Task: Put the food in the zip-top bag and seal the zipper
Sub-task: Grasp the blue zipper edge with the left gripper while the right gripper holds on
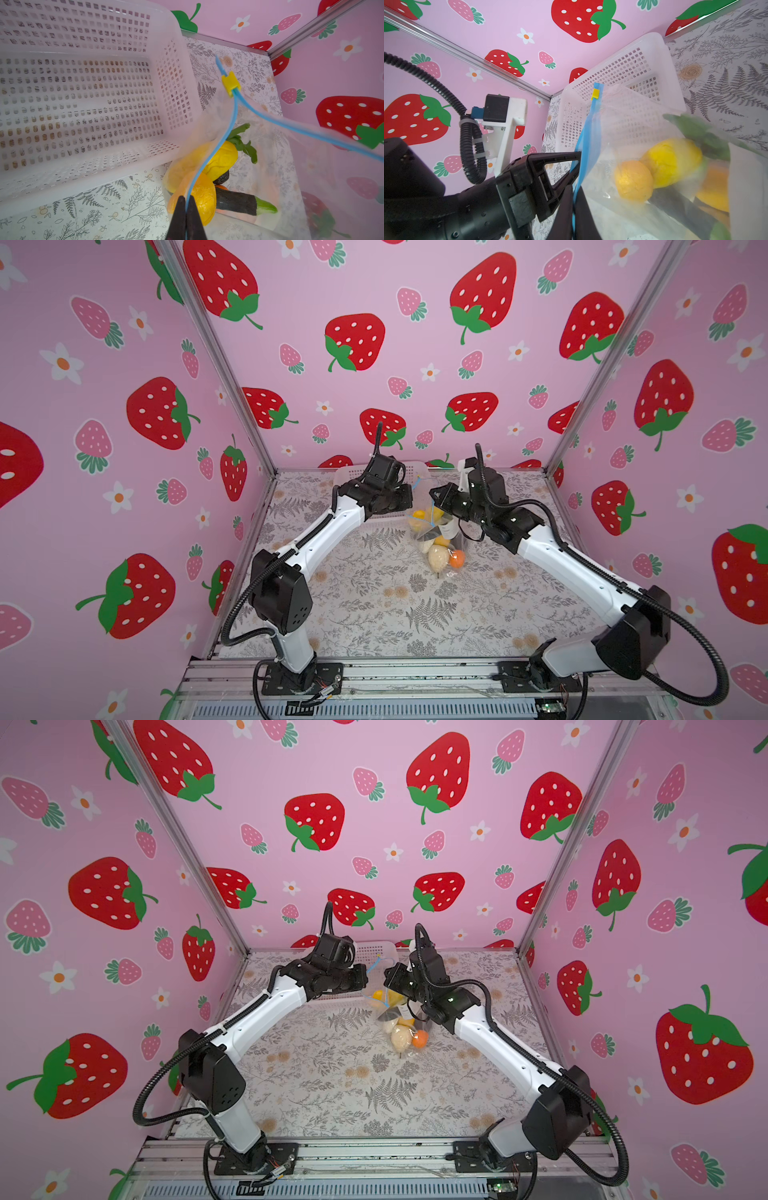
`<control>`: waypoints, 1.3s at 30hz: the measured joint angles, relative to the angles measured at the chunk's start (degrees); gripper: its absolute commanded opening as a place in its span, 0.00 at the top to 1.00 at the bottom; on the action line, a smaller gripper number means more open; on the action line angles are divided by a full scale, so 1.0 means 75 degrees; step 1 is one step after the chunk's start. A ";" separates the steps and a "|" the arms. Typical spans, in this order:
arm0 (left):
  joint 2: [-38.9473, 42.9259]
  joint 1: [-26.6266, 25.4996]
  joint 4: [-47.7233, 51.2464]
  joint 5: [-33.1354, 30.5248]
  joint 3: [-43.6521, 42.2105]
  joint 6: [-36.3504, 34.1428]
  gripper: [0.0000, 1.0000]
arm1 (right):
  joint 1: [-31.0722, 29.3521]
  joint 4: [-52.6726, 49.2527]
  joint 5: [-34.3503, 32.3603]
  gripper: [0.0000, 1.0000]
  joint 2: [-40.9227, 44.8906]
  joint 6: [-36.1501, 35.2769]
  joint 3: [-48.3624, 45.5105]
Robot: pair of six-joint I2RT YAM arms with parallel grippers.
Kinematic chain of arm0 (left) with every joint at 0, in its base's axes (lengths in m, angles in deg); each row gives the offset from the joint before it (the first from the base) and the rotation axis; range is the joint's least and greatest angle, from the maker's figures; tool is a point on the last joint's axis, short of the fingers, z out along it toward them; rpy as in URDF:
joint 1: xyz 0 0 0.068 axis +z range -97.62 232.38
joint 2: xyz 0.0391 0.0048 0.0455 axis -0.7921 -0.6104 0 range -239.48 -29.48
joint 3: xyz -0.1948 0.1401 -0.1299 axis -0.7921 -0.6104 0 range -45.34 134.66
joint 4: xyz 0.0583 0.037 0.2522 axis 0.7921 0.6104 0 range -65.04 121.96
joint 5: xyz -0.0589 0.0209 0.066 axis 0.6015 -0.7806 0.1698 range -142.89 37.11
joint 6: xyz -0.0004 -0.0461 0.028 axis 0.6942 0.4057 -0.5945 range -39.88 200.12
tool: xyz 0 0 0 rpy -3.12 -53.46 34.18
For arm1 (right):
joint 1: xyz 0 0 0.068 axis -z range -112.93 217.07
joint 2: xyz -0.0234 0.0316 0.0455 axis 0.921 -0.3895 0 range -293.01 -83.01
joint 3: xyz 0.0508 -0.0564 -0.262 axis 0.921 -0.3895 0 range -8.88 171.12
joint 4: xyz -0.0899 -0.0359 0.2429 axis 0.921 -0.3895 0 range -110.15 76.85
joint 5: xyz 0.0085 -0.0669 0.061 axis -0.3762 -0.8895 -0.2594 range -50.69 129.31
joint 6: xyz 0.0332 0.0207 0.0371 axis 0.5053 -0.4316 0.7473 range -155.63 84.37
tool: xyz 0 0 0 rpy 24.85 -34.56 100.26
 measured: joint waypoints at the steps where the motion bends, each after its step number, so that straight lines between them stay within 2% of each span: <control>1: 0.0087 -0.0050 -0.0003 0.0052 -0.0003 0.0029 1.00 | 0.0003 -0.0070 -0.0029 0.93 0.0143 -0.0035 -0.0052; 9: 0.0918 -0.0522 0.0009 0.0370 -0.0125 0.0309 1.00 | 0.0003 -0.0953 -0.0175 0.93 0.1276 -0.0472 -0.0274; 19: 0.1746 -0.1253 0.0443 0.0265 -0.0128 0.0560 1.00 | -0.0090 -0.1769 0.0437 0.93 0.1932 -0.1064 -0.0367; 24: 0.2110 -0.1606 0.0772 -0.0023 -0.0245 0.0647 1.00 | -0.0580 -0.1772 0.0743 0.93 0.1778 -0.1343 -0.0300; 30: 0.2920 -0.1696 0.1172 -0.0568 -0.0833 0.0816 1.00 | -0.1326 -0.1562 0.0941 0.92 0.1157 -0.1629 -0.0003; 39: 0.3643 -0.1682 0.1504 -0.1198 -0.1285 0.1064 1.00 | -0.1641 -0.1081 0.1411 0.91 0.0157 -0.2043 0.0825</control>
